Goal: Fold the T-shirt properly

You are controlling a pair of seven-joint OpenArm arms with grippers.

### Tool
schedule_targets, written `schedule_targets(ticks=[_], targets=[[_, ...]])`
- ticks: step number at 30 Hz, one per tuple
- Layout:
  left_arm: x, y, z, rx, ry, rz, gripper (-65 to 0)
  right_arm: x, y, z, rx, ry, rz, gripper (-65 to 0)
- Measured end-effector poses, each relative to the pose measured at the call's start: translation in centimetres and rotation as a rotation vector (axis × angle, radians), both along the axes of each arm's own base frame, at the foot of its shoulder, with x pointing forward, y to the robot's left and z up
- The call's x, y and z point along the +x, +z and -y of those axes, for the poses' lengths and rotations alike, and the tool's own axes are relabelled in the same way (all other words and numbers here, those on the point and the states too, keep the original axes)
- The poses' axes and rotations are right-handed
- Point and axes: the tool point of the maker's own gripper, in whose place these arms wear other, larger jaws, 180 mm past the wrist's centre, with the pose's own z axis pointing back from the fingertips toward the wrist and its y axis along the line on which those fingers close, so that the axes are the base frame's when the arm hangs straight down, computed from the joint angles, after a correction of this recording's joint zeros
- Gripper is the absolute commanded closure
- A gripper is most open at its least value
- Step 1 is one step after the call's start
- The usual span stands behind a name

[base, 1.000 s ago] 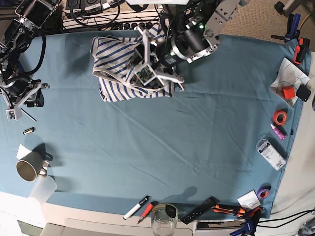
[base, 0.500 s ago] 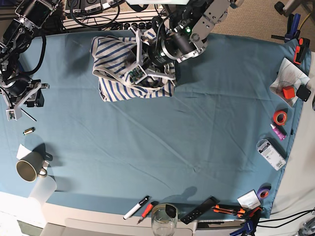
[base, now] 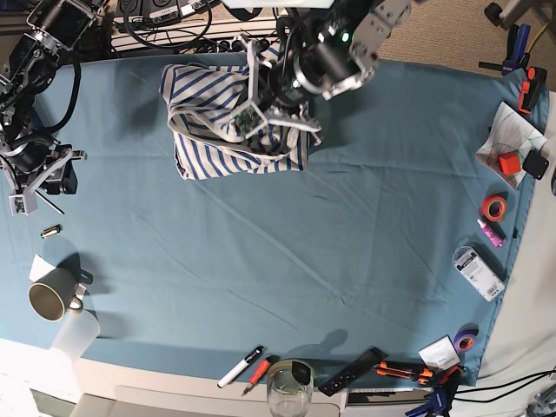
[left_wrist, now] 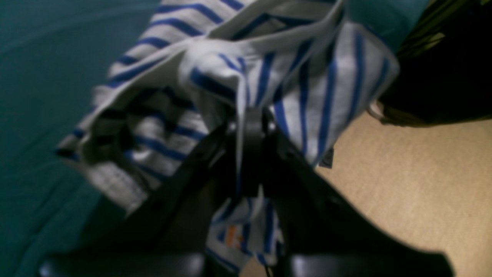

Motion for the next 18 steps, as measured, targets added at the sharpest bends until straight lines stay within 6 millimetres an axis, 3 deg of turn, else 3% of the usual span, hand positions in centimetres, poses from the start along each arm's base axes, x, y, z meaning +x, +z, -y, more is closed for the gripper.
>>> schedule_targets(ticks=[5, 12, 18], targets=[[-1.2, 2.4, -1.3, -0.021, 0.032, 0.052, 0.0, 0.0, 0.0, 0.0, -0.001, -0.001, -0.001, -20.5], [-4.0, -1.2, -4.7, 0.173, -0.037, 0.003, 0.0, 0.0, 0.0, 0.0, 0.000, 0.000, 0.001, -20.5], [-5.2, -2.4, -5.7, 0.228, -0.078, -0.017, 0.0, 0.1, 0.1, 0.0, 0.000, 0.000, 0.007, -20.5]])
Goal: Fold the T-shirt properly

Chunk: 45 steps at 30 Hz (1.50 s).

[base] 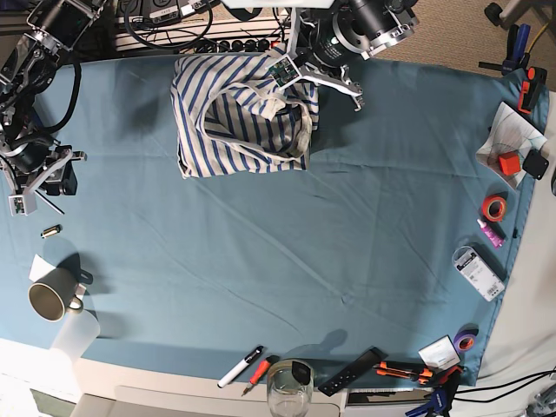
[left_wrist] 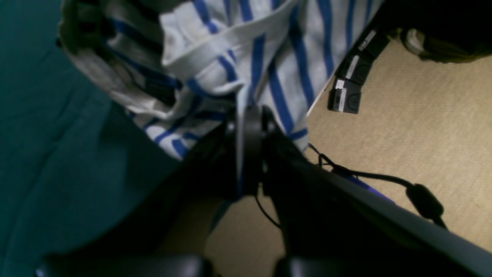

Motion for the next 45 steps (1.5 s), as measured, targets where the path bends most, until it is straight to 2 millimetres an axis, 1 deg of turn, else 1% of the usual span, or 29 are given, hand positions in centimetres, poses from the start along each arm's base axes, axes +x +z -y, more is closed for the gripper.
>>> schedule_targets(ticks=[6, 7, 9, 10, 11, 12, 18, 27, 28, 31, 34, 45], targets=[[-0.1, -0.1, -0.1, -0.001, 0.008, -0.011, 0.0, 0.1, 0.2, 0.0, 0.001, 0.001, 0.012, -20.5], [-0.1, 0.0, 0.0, -0.003, 0.008, -0.010, -4.2, 0.1, 0.2, 0.0, 0.001, 0.001, 0.012, -20.5], [-0.1, 0.0, 0.0, -0.003, 0.005, -0.008, -16.0, 0.1, 0.1, 0.0, 0.001, 0.001, 0.011, -20.5], [-0.1, 0.0, 0.0, -0.003, 0.005, -0.008, -20.8, 0.1, 0.2, 0.0, 0.001, 0.001, 0.012, -20.5], [-0.1, 0.0, 0.0, -0.003, 0.005, -0.008, -23.7, 0.1, 0.2, 0.0, 0.001, 0.001, 0.012, -20.5], [-0.1, 0.0, 0.0, -0.004, 0.005, -0.008, -24.8, 0.2, 0.2, 0.0, 0.001, 0.001, 0.014, -20.5], [0.2, 0.0, -0.2, -0.018, 0.041, -0.010, -24.7, 0.2, 0.2, 0.0, 0.001, 0.001, 0.016, -20.5], [0.1, 0.9, 0.8, -0.099, 0.034, -0.019, -24.7, 0.2, 0.2, -0.1, 0.004, 0.002, 0.017, -20.5], [0.3, 1.1, 1.0, -0.117, 0.035, -0.011, -24.7, 0.2, 0.2, -0.1, 0.004, 0.002, 0.017, -20.5], [0.4, 2.9, 2.7, -0.241, 0.028, 0.005, -24.7, 0.2, 0.2, -0.1, 0.004, 0.003, 0.017, -20.5], [0.5, 3.5, 3.2, -0.281, 0.021, 0.026, -24.5, 0.2, 0.2, -0.1, 0.004, 0.002, 0.017, -20.5], [0.5, 3.5, 3.2, -0.282, 0.020, 0.029, -24.5, 0.2, 0.2, -0.1, 0.004, 0.002, 0.017, -20.5]])
